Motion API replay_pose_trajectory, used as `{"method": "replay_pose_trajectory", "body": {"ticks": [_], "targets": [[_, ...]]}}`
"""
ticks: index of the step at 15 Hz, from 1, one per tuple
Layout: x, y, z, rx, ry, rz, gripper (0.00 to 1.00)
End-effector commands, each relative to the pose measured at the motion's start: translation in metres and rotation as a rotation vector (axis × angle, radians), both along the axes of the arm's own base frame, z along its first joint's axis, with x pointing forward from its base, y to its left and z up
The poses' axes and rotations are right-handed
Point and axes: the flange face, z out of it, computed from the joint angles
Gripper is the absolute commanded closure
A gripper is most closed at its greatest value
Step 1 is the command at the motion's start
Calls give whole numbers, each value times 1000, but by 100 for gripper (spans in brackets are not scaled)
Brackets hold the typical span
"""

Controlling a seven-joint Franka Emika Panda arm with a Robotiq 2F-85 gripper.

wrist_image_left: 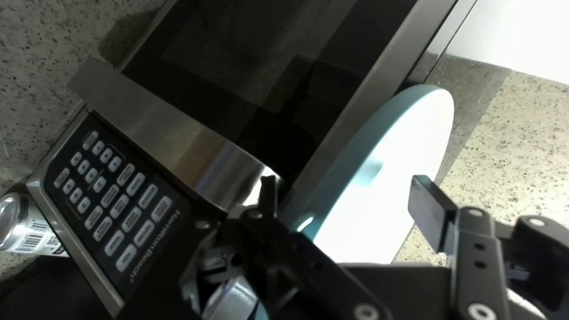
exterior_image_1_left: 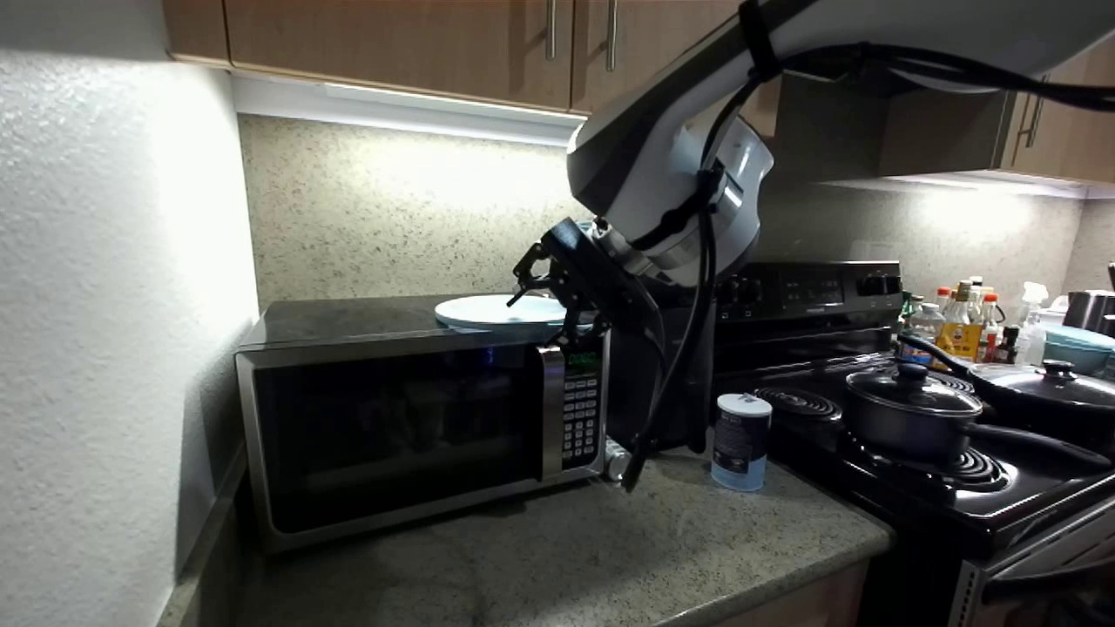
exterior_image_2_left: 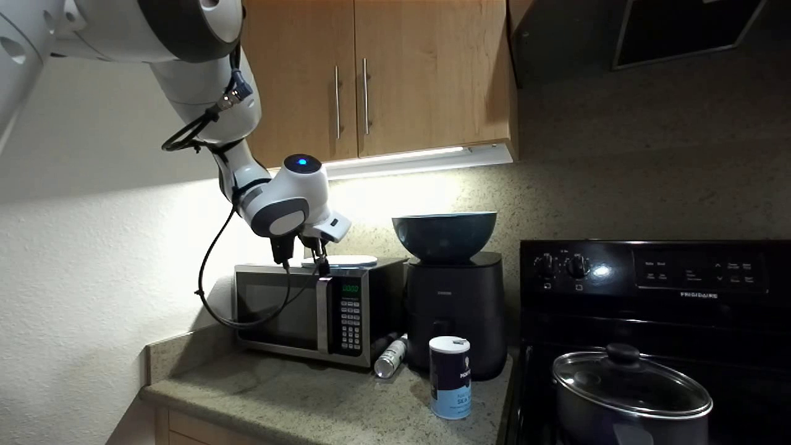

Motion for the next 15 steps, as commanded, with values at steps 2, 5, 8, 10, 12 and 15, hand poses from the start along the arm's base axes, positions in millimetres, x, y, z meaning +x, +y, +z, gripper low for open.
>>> {"method": "replay_pose_trajectory", "body": {"ticks": [2,5,8,10,12,15], "targets": [[5,-3,4,-13,-41,5,60],[6,-4,7,-18,-49,17,79],[7,-5,12,-26,-65,23,93],[8,-6,16,-27,-74,24,93],[8,-8,20,-28,-84,17,91],[1,-25,32,-48,-122,-56,91]]}}
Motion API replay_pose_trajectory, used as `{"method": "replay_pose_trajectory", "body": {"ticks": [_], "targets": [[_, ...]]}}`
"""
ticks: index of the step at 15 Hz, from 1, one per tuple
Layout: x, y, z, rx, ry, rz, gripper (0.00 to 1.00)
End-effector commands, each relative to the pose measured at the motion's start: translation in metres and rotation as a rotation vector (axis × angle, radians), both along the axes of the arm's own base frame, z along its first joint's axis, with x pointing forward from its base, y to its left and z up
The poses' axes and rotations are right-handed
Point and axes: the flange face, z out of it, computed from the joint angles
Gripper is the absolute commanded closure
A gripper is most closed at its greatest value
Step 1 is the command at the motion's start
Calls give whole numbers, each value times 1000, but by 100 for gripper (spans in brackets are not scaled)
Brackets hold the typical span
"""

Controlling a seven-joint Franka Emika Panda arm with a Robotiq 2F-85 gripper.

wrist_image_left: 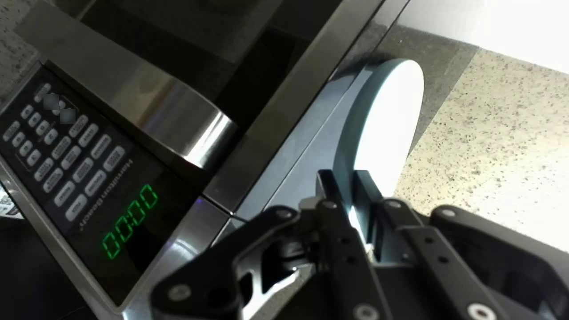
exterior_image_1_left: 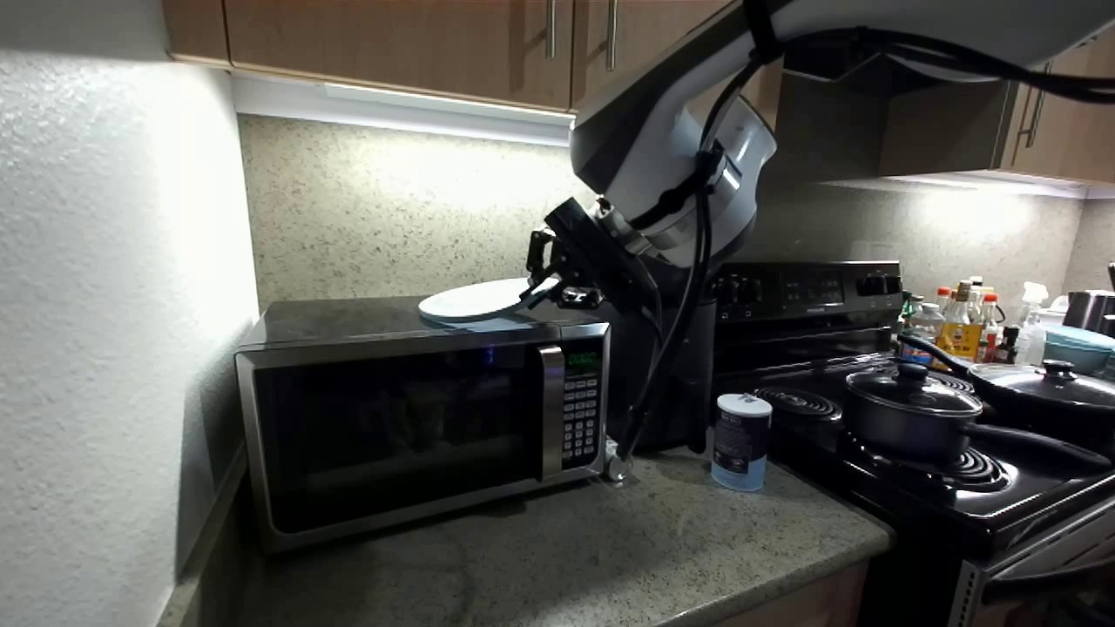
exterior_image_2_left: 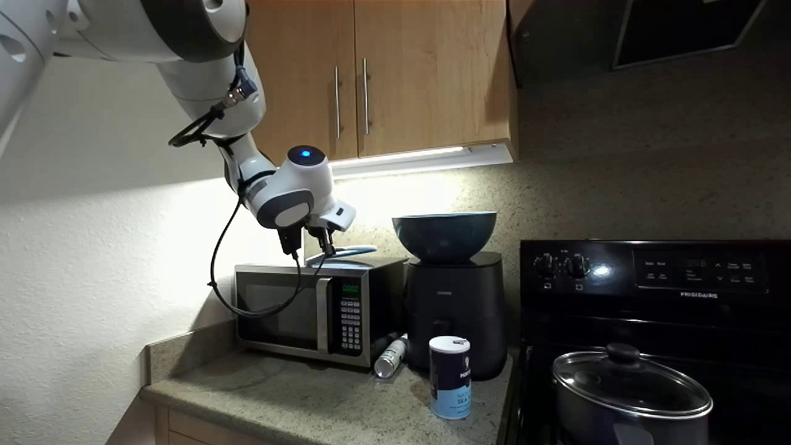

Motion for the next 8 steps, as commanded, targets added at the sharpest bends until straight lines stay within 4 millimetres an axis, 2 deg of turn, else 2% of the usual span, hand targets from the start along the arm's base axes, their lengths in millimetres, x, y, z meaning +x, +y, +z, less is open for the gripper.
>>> {"method": "replay_pose_trajectory", "body": {"ticks": [1,5,7,8], "targets": [[-13,-24,15,-43,-70,-90,91],[-39,-54,57,-129,-265,-213,92],[-50,-72,57,-203,-257,-188,93],[-27,-59,53,-143,-255,-200,93]]}}
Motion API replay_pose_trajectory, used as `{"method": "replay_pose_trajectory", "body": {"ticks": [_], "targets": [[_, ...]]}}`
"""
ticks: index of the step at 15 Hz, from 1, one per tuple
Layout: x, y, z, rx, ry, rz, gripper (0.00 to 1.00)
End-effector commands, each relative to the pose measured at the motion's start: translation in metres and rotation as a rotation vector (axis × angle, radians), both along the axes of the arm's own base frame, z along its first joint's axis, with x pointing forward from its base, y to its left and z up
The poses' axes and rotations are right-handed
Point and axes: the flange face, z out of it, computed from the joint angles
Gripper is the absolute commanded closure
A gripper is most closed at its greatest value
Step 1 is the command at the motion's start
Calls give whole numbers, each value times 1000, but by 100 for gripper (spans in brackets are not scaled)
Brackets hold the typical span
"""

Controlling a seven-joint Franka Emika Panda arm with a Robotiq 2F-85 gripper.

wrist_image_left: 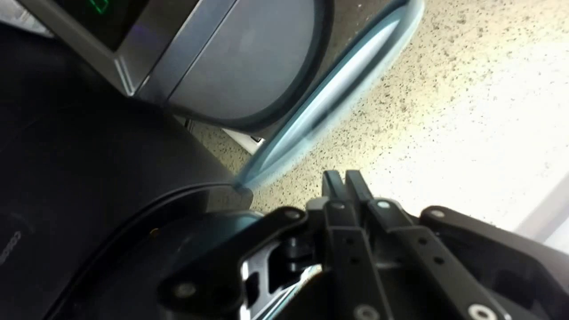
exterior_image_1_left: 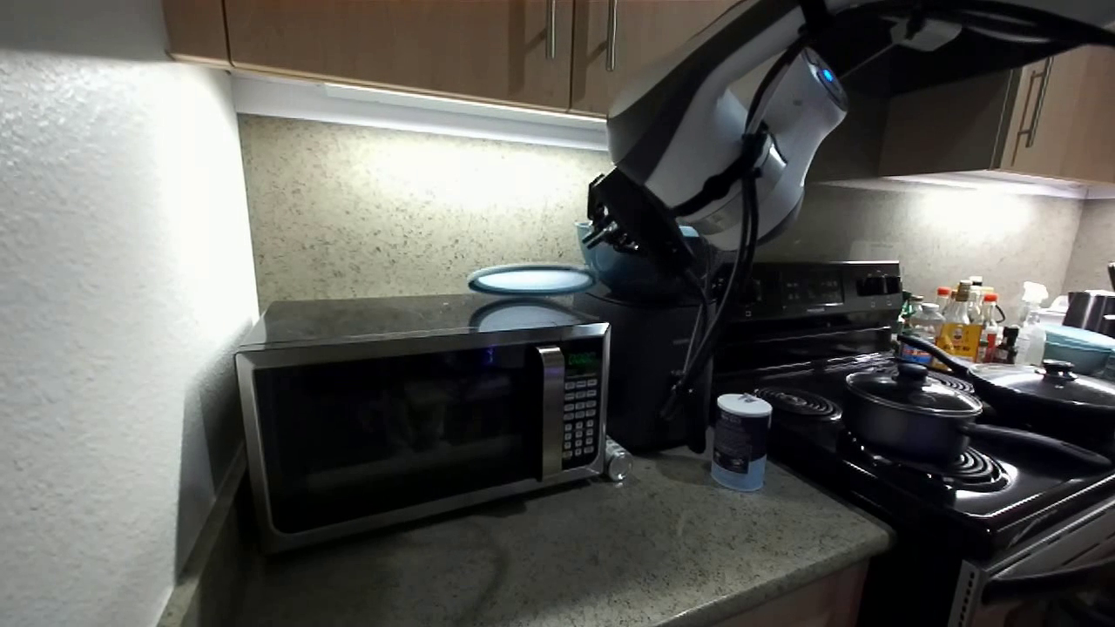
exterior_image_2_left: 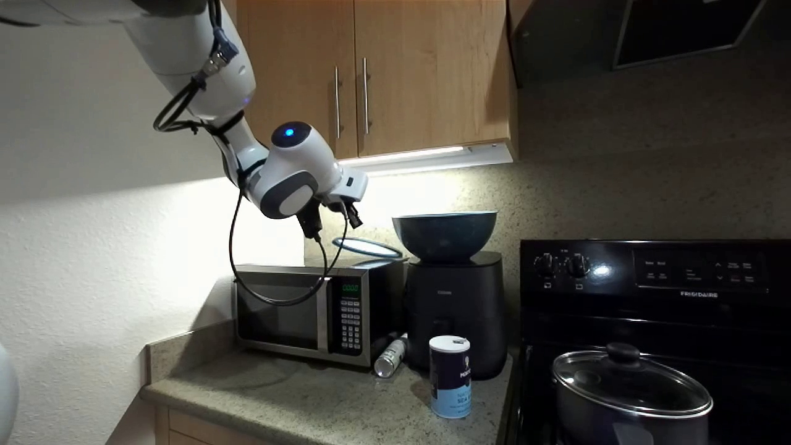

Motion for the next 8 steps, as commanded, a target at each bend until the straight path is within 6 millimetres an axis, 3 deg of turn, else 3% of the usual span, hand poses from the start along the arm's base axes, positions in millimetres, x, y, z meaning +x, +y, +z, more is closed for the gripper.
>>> {"method": "replay_pose_trajectory", "body": {"ticks": [1,5,8], "targets": [[-6,-6,2,-18,-1,-3,93],[-18,-8,4,-38,5,8,94],[-14,-9,2,-32,4,-1,94]]}}
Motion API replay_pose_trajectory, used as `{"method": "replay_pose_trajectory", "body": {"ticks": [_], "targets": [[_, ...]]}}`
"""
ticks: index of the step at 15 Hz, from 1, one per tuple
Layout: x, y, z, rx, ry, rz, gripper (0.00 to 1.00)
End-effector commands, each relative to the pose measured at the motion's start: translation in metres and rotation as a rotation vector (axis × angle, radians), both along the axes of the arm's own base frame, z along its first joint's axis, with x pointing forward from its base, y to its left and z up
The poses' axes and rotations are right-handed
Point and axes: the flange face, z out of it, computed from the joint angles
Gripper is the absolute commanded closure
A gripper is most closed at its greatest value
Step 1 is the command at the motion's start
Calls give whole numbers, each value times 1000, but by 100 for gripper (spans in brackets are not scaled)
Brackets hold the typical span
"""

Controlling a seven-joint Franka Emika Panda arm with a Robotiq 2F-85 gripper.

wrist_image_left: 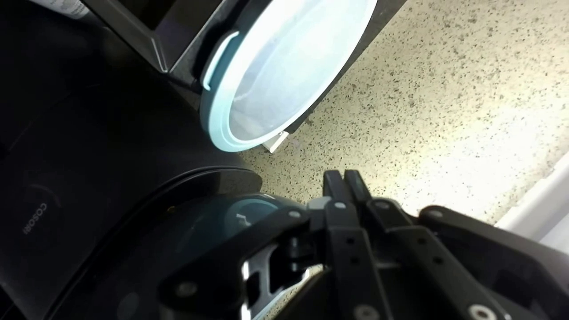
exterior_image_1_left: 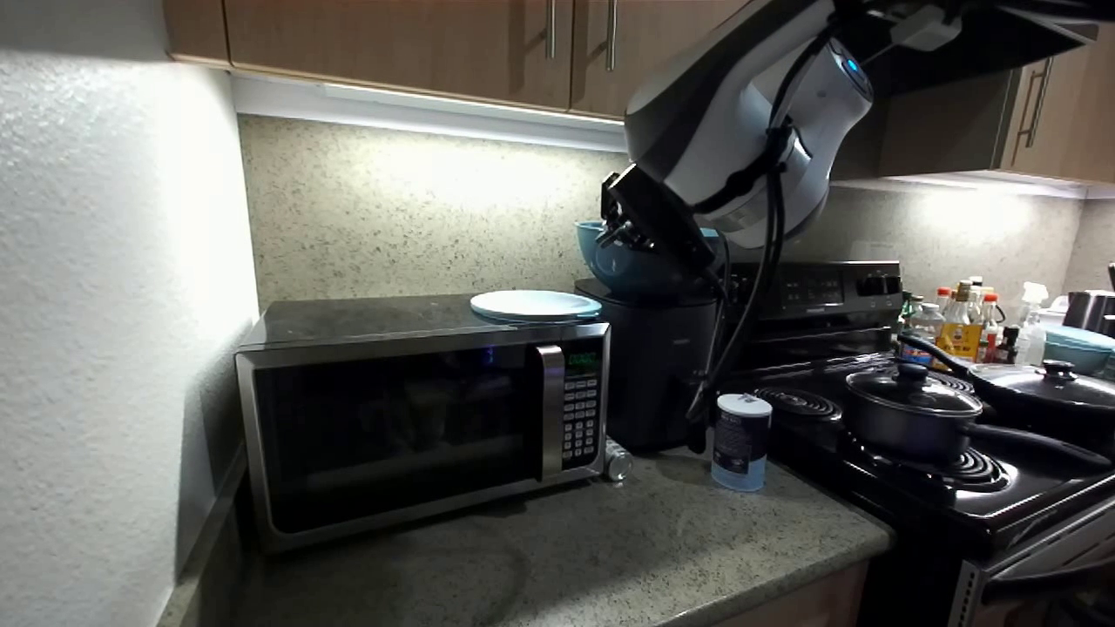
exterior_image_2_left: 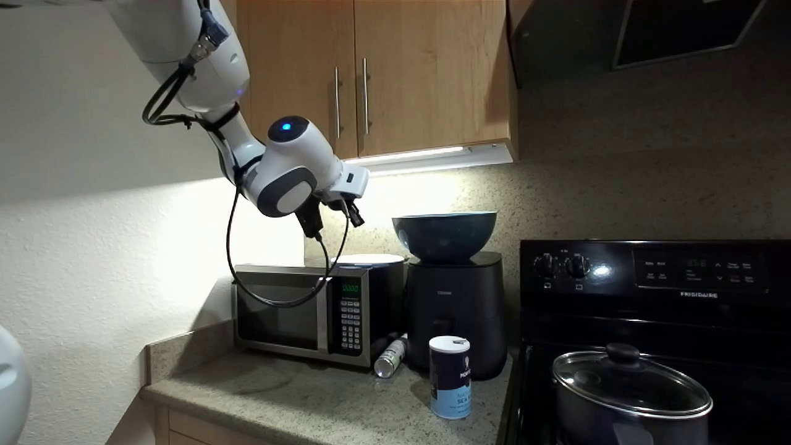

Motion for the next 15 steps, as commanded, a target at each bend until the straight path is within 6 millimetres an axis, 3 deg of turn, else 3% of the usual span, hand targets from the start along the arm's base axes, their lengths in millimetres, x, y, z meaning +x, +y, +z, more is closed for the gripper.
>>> {"method": "replay_pose_trajectory", "body": {"ticks": [1,2,4,11,12,13,15], "targets": [[0,0,0,0,0,0,94],[0,0,0,0,0,0,69],[-1,-9,-13,-1,27,-19,63],[19,-42,-66,64,139,-115,19],[13,-35,-60,25,119,-85,13],[15,-37,-64,23,126,-90,31],[15,-36,-66,22,128,-89,17]]}}
